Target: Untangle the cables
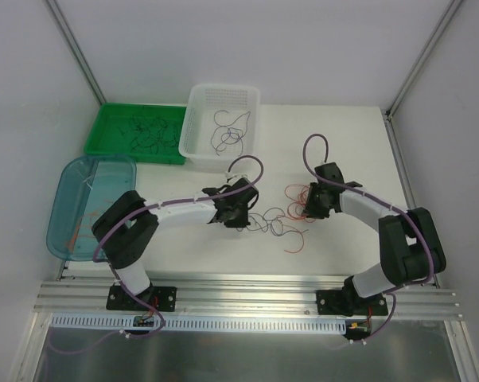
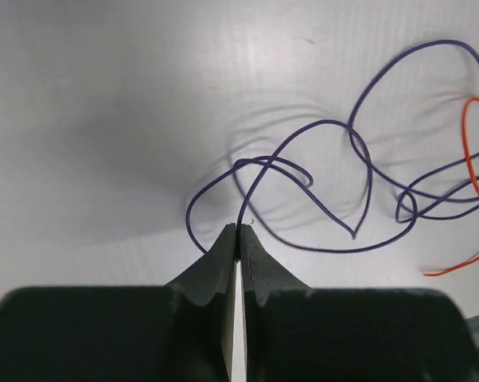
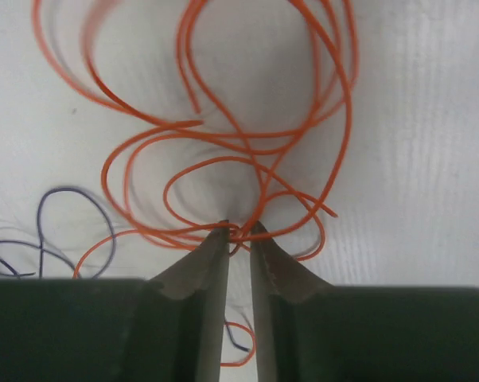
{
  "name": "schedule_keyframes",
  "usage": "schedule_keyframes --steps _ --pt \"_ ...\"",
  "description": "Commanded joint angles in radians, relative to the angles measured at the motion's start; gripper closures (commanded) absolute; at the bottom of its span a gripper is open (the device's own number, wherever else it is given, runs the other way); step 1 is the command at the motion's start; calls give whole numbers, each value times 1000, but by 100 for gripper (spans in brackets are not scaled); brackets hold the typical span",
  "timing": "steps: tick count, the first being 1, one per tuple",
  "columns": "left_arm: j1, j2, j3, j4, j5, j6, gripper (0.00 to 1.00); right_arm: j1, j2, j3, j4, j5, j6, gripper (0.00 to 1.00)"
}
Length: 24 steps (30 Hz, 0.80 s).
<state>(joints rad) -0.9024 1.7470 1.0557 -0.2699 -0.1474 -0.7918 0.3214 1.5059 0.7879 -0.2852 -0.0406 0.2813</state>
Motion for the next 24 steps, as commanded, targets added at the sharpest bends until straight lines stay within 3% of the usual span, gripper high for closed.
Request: schedule_keyframes --steps 1,3,12,17,24 --pt "82 -221 -94 -26 -78 37 100 -73 -10 -22 -26 19 19 83" --pt "155 -295 -176 -35 -74 49 100 -134 -33 -38 -42 19 16 94" --pt "391 -688 -335 -144 -86 133 100 -277 -202 -26 -183 96 35 99" --pt "516 -851 -261 -273 -87 189 100 -312 -259 -9 -230 104 33 99" --pt "522 -925 -20 -374 -80 336 100 -271 -239 14 -247 33 -2 97"
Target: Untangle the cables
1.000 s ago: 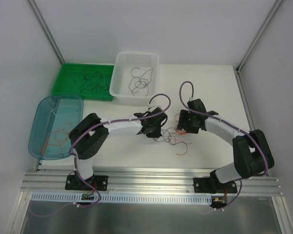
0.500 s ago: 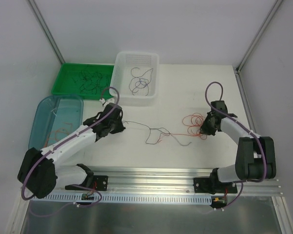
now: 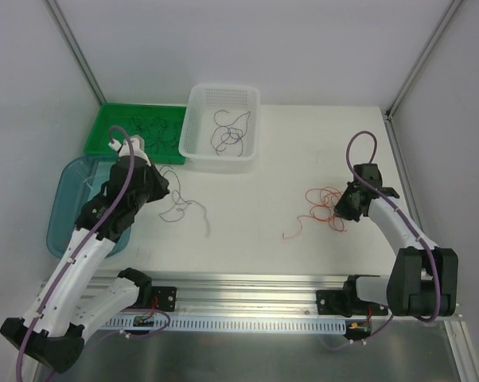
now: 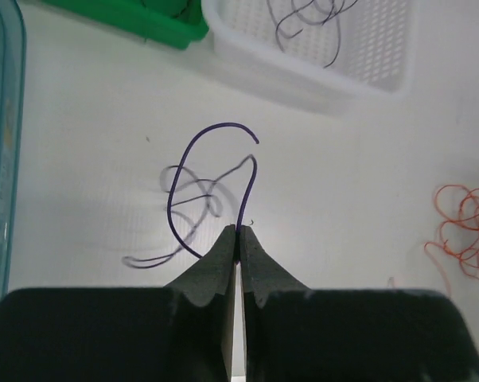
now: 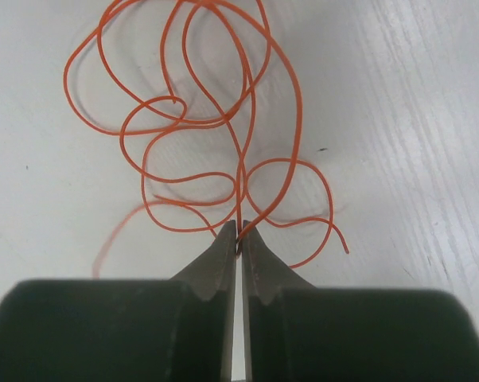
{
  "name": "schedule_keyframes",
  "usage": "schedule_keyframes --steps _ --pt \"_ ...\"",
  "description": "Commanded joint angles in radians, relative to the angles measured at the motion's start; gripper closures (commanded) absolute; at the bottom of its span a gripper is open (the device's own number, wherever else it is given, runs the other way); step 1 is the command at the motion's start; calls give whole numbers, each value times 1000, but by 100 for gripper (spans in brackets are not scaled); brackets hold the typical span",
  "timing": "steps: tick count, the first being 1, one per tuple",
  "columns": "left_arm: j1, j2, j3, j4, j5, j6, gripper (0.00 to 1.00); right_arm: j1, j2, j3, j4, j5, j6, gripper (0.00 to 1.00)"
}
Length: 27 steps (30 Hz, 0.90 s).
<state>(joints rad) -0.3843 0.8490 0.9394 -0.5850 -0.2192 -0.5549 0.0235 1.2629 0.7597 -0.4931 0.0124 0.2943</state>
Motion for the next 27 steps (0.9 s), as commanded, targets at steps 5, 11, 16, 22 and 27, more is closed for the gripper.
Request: schedule_keyframes --steps 5,11,16,22,27 --pt "7 -57 284 -162 -178 200 100 13 6 -10 -24 14 -1 98" --pt "5 -2 391 -162 151 179 100 157 -22 71 -24 -39 -82 54" --pt "5 19 388 -144 343 124 100 265 -124 125 -47 -20 -150 21" --pt "-2 36 354 -79 500 47 100 369 -281 112 63 -243 -282 17" --pt "-76 47 354 -30 514 4 100 464 -283 70 255 -483 -277 17"
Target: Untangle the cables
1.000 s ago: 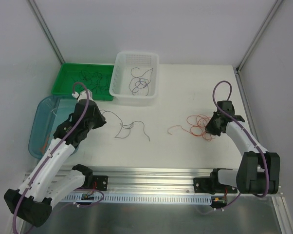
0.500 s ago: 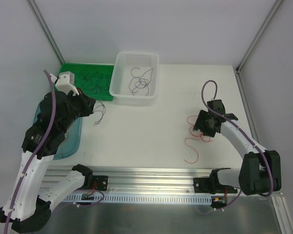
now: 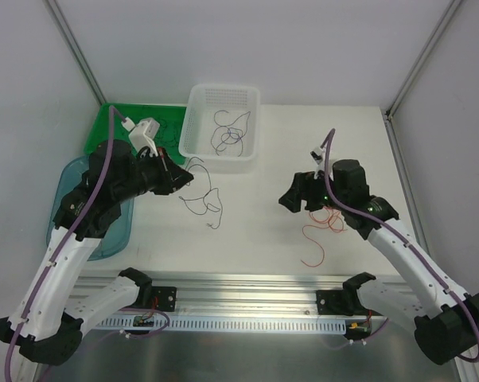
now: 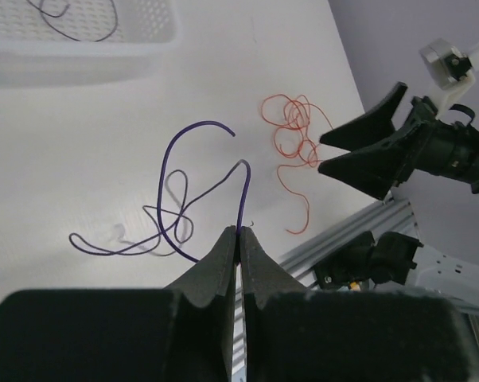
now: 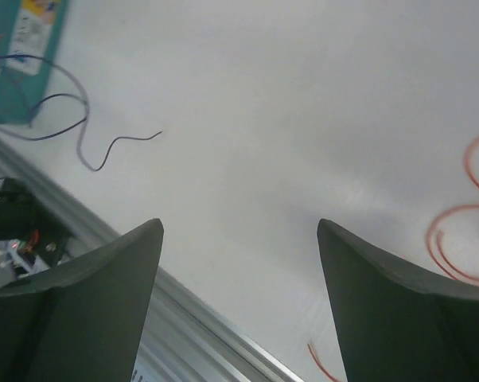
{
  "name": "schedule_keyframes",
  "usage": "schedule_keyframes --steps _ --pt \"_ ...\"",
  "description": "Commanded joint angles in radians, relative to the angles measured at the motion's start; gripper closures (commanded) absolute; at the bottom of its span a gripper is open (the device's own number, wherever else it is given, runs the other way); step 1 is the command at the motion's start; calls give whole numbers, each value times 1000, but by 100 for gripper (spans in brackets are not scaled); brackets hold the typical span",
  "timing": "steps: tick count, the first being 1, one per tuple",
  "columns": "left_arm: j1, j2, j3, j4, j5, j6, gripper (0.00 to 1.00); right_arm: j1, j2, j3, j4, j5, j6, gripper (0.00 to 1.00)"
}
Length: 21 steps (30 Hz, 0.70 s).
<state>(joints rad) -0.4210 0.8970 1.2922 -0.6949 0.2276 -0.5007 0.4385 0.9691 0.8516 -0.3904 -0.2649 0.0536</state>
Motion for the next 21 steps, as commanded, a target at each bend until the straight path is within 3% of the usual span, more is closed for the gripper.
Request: schedule_keyframes --steps 1,7,11,21 --pt "-51 2 4 86 64 -53 100 68 22 -31 185 -224 -26 17" --pt "-165 33 15 110 18 -78 100 233 143 -62 413 -283 15 18" --pt "-196 43 25 120 3 -88 100 272 241 -74 580 -319 84 18" --pt "-214 39 62 132 -4 -101 100 322 411 -112 717 -350 107 23"
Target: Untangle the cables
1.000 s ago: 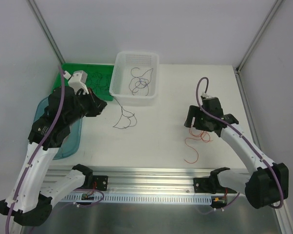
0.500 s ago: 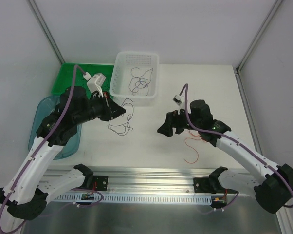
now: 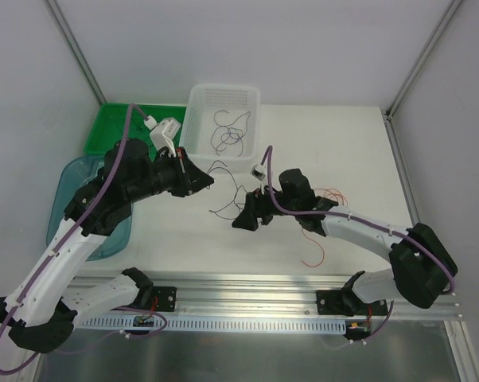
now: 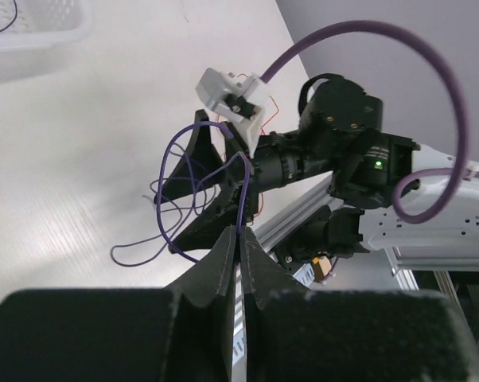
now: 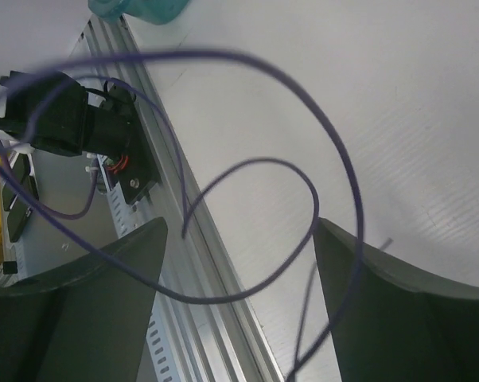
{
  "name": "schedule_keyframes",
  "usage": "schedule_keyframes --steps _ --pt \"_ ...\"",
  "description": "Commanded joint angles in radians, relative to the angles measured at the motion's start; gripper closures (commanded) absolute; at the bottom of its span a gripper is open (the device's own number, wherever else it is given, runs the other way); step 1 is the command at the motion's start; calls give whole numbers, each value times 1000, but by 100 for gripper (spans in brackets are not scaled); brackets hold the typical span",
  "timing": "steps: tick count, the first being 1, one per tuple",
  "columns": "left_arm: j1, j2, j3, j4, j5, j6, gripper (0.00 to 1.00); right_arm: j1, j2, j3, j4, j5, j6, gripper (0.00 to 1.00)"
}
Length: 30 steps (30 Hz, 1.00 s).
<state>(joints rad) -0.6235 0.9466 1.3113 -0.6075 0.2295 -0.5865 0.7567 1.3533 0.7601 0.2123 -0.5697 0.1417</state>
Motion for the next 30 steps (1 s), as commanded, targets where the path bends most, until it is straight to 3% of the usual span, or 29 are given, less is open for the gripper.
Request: schedule_keyframes --steps 1,5,10,13,15,16,17,21,25,30 --pt "-13 -14 46 45 -2 -18 100 6 47 -34 127 -47 24 25" --pt "-13 -32 54 45 -16 -3 100 4 64 -48 139 -50 21 45" --pt "-13 -72 26 37 -119 25 100 4 9 -48 37 -19 -37 86" --pt "-12 -83 13 34 -137 17 100 0 -34 -67 27 5 -50 96" --pt "-12 -77 16 34 -124 13 100 0 -43 -68 30 -5 -44 92" --pt "-13 -74 19 34 -115 8 100 -2 -42 -70 48 -15 -36 85" --pt "-12 -68 22 32 -113 8 100 -2 -42 -70 61 -30 -30 70" --pt "-12 -62 29 34 -114 2 100 3 -29 -58 107 -45 2 52" --pt "-12 -48 39 35 -108 -9 100 10 -23 -44 140 -58 16 46" --pt "-13 -22 63 35 -55 -27 100 18 -25 -28 139 -32 12 45"
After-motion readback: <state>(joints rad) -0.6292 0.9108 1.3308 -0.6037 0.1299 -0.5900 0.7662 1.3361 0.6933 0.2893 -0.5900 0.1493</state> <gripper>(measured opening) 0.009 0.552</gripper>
